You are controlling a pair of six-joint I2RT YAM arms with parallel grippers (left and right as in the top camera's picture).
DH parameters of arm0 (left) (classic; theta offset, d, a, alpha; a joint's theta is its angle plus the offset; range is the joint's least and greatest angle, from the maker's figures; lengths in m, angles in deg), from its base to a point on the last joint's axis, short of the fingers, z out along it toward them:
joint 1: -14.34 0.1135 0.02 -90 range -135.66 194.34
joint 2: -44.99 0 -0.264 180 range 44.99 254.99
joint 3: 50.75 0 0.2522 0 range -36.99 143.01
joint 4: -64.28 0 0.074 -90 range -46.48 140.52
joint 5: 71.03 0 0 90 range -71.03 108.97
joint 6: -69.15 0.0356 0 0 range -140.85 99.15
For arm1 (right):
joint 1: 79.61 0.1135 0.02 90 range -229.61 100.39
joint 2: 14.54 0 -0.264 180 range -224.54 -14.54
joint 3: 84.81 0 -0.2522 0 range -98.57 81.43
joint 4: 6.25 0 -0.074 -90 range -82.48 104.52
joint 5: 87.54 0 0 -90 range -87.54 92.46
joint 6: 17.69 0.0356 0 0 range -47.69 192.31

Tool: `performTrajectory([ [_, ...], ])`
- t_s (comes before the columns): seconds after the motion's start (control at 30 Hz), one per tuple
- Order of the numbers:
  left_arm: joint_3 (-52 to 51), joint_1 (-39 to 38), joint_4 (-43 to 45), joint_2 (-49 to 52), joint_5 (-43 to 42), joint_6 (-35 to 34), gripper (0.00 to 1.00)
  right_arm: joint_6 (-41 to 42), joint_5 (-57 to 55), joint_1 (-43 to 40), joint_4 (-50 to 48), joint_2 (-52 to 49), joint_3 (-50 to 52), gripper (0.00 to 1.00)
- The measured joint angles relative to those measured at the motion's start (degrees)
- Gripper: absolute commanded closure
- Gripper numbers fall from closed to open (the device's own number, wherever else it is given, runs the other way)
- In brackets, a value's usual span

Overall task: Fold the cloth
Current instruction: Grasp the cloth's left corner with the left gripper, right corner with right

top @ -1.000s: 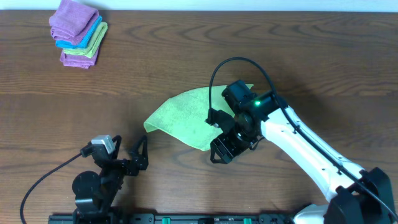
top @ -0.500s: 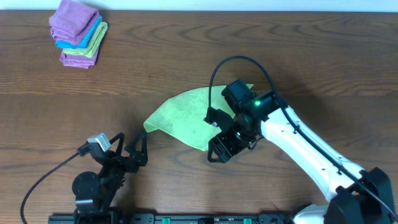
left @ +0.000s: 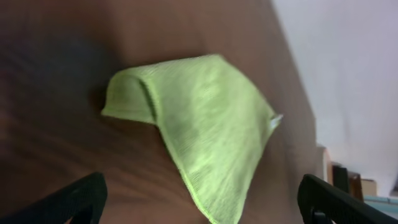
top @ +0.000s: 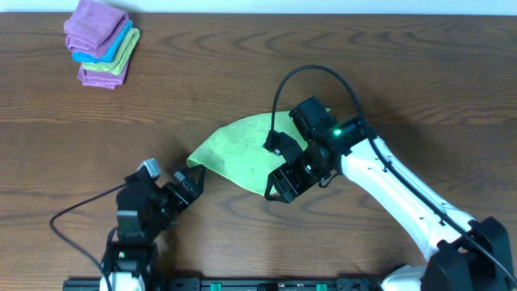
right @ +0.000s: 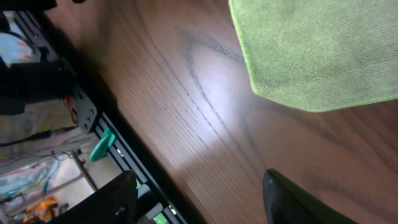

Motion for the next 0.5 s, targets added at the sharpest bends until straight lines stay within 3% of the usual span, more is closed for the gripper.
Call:
performTrajectory([
  [0.23, 11.89, 0.00, 2.23, 16.92, -1.36, -2.36, 0.02, 0.04, 6.05, -8.24, 0.52, 0.76, 0.00, 0.36],
  [0.5, 16.44, 0.00, 2.64, 30.95, -8.79, -5.38, 0.00, 0.04, 8.87, -12.04, 0.59, 6.23, 0.00, 0.36],
])
